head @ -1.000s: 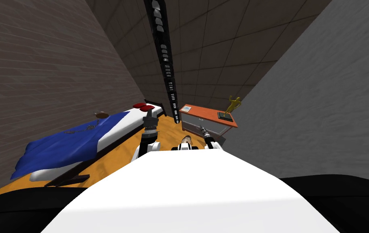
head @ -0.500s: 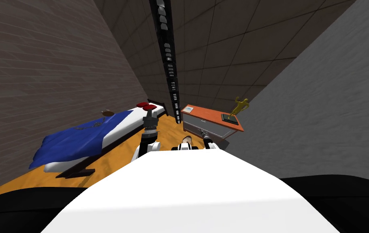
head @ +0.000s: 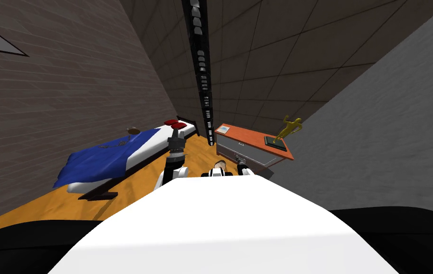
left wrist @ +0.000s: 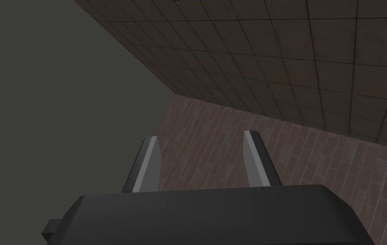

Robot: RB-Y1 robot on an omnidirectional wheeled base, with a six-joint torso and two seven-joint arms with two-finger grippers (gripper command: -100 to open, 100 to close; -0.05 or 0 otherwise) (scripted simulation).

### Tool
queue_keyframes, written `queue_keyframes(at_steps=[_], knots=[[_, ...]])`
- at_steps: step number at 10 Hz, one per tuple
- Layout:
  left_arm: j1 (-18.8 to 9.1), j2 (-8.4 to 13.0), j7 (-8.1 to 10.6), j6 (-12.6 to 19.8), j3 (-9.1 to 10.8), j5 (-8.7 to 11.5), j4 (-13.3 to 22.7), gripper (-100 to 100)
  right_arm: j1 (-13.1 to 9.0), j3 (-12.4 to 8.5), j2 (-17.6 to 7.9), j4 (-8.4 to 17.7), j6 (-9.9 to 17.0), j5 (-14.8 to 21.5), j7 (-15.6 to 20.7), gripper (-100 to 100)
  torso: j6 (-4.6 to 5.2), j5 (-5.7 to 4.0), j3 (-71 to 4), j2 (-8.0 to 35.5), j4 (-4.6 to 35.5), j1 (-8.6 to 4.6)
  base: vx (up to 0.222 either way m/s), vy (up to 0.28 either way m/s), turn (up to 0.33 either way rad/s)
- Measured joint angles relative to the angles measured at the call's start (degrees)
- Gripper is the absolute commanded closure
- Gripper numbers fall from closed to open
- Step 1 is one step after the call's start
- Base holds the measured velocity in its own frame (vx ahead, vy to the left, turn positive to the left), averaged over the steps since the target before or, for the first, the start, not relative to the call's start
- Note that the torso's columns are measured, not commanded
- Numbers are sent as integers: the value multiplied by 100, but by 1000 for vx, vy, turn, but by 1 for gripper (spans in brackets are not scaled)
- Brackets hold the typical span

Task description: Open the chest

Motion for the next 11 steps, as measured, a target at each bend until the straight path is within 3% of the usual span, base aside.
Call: queue_keyframes(at_steps=[8,11], knots=[[0,0,0,0,0,0,0,0,-143,327,-22,794,1267,892,301,-100,0,1,0,0,0,3,41,-11,96],[0,0,0,0,0,0,0,0,-271,466,-26,1320,1719,1354,383,-100,-4,-1,-5,-10,-2,0,48,-15,116]])
